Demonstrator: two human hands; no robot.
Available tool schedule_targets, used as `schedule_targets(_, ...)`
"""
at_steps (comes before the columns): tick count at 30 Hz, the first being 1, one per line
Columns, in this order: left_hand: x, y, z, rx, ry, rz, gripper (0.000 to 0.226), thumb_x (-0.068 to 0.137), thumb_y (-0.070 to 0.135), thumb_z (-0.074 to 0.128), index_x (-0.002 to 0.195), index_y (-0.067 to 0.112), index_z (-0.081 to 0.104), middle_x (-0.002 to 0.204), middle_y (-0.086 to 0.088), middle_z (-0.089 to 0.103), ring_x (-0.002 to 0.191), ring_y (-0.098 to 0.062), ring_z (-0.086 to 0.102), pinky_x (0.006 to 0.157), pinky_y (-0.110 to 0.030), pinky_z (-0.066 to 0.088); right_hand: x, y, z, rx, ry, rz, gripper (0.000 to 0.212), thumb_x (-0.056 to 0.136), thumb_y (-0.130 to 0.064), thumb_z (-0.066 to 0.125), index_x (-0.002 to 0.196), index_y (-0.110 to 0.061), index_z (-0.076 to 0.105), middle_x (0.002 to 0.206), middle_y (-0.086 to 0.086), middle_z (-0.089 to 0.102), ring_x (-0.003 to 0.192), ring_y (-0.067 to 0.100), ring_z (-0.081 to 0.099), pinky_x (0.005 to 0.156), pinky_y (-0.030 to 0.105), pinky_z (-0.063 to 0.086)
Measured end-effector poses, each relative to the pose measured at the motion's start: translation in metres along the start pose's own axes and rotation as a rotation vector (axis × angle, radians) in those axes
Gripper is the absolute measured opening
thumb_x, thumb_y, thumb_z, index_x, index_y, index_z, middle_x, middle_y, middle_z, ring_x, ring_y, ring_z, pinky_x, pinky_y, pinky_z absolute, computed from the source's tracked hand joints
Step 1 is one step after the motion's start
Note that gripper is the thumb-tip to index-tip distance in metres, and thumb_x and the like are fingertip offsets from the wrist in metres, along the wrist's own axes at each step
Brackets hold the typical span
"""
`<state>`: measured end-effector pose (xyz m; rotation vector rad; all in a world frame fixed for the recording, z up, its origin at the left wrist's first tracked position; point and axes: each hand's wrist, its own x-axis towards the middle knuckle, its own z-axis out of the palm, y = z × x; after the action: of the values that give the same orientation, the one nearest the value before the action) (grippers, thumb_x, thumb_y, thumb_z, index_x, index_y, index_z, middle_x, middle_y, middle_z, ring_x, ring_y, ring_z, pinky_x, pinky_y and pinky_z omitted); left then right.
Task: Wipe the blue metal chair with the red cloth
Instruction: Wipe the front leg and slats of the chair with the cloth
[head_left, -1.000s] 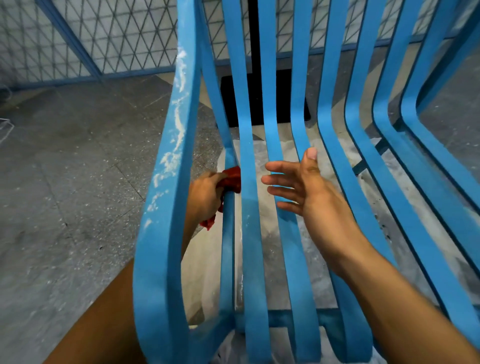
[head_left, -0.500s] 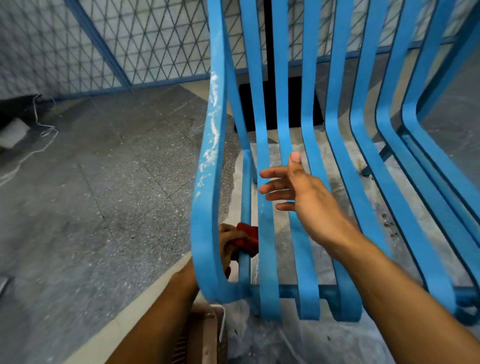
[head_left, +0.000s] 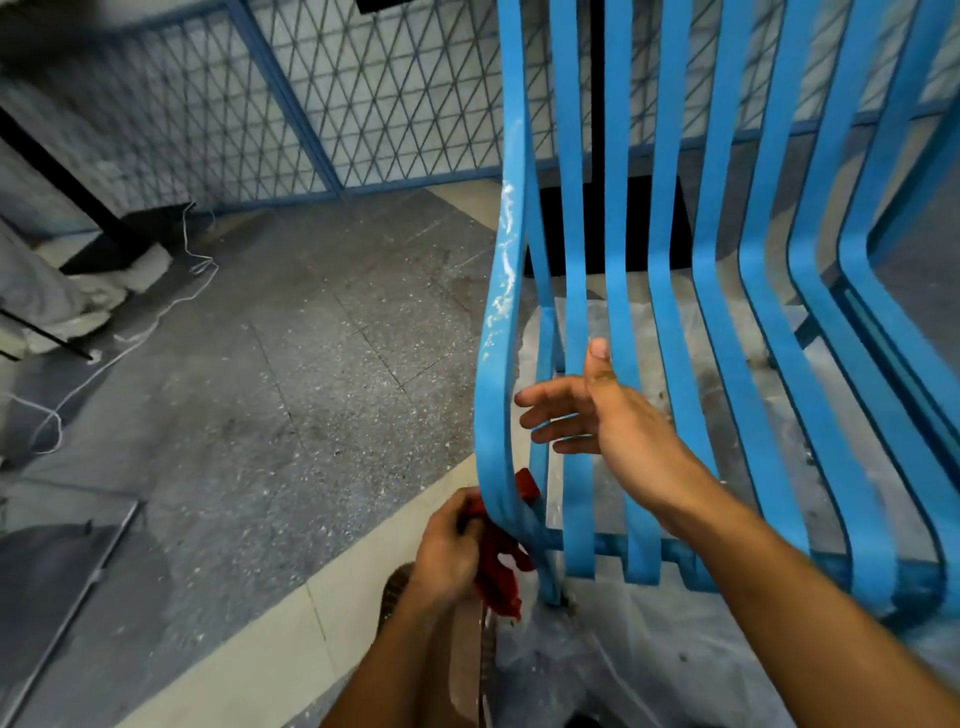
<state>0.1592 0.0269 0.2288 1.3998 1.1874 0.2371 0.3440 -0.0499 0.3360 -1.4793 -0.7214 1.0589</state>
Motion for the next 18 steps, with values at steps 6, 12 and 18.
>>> schedule_targets(6,-0.057,0.045,-0.012,-0.399,0.266,0.202,0.026,0.107,-0.007,0.034,0.11,0.009,0.054,0.062,0.006,0.075,0.047,-0.007,0.069,0.041,-0.021,0.052,-0.019,-0.007,0.004,-0.012,-0.008,0.053,0.09,0.097,-0.067,0.005,0.1,-0.015,0.079,0.101,0.009,0.079,0.103,0.029,0.072,0.103,0.048,0.052)
schedule_targets(12,-0.085,0.066,-0.02,-0.419,0.455,0.524,0.033,0.104,-0.003,0.048,0.113,0.024,0.063,0.096,0.009,0.077,0.088,-0.009,0.073,0.08,-0.022,0.056,-0.042,0.0,0.009,-0.051,-0.025,0.101,0.091,0.079,-0.081,0.009,0.108,-0.026,0.076,0.103,0.0,0.079,0.109,0.029,0.07,0.1,0.044,0.053)
schedule_targets(18,-0.093,0.104,-0.001,-0.046,0.392,0.744,0.041,0.097,-0.004,0.057,0.113,0.031,0.069,0.123,0.005,0.068,0.113,-0.004,0.064,0.098,-0.023,0.05,-0.062,0.007,0.013,-0.032,-0.083,0.147,0.083,0.075,-0.084,0.007,0.12,-0.044,0.064,0.12,-0.005,0.072,0.117,0.02,0.064,0.109,0.049,0.047)
